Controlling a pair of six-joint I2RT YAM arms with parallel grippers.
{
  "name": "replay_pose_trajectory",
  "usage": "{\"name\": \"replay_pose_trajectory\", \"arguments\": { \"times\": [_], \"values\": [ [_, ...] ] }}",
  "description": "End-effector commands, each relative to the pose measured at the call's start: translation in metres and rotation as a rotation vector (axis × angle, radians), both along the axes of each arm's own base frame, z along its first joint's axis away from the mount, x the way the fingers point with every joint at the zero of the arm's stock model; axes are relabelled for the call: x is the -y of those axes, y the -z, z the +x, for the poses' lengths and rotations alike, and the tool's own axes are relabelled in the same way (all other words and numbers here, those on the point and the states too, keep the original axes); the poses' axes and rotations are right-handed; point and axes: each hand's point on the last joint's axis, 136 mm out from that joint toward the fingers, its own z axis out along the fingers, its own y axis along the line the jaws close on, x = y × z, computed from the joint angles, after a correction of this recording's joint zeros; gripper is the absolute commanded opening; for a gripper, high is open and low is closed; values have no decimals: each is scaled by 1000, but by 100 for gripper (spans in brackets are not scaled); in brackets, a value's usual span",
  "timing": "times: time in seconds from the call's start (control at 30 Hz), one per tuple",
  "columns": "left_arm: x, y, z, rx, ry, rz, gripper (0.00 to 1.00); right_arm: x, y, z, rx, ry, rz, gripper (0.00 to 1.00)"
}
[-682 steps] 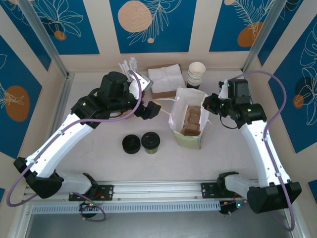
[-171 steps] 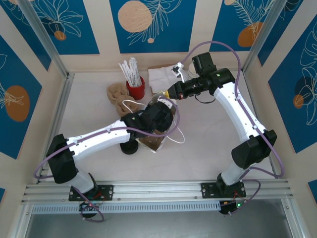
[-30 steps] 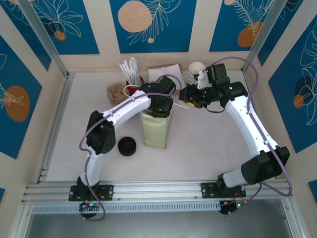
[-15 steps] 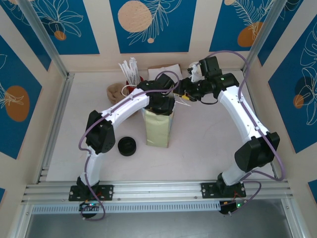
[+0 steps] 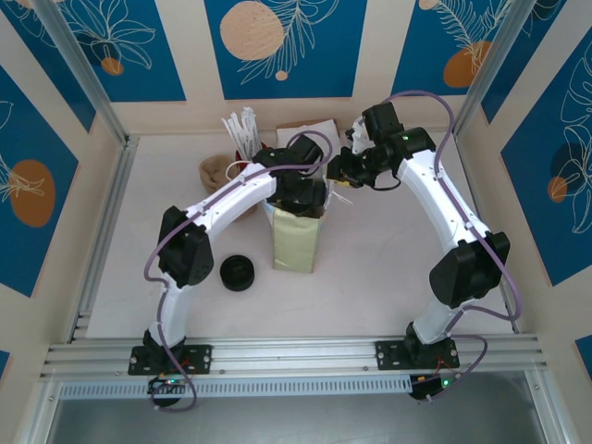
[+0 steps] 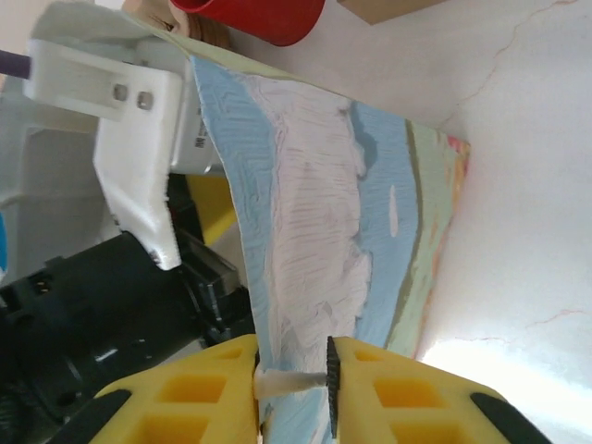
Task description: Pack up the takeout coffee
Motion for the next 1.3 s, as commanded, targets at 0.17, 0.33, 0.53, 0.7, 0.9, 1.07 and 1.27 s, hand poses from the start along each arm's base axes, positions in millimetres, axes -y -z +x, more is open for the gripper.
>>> {"name": "replay_pose_trajectory", "arguments": {
  "times": [0.17,0.33,0.53,0.7,0.9,1.07,1.27],
  "values": [
    [-4,-62,-10,58,-10,-100,98,15,-4,-7,11,-2,-106,15],
    [3,-86,-14,70,1,-170,99,14,-10,-8,38,-14,-119,9],
    [11,-104,-24,56,32,-251,99,13,-18,-10,69,-26,-123,4],
    [15,-111,-30,45,50,-294,99,14,-27,-12,99,-20,-119,2],
    [29,-143,-34,94,102,-419,99,18,-32,-17,108,-18,-124,0],
    [39,-186,-38,182,168,-542,99,19,-37,-22,138,-20,-115,0],
    [30,-233,-39,303,185,-596,99,19,-46,-28,189,-39,-97,0]
  ]
}}
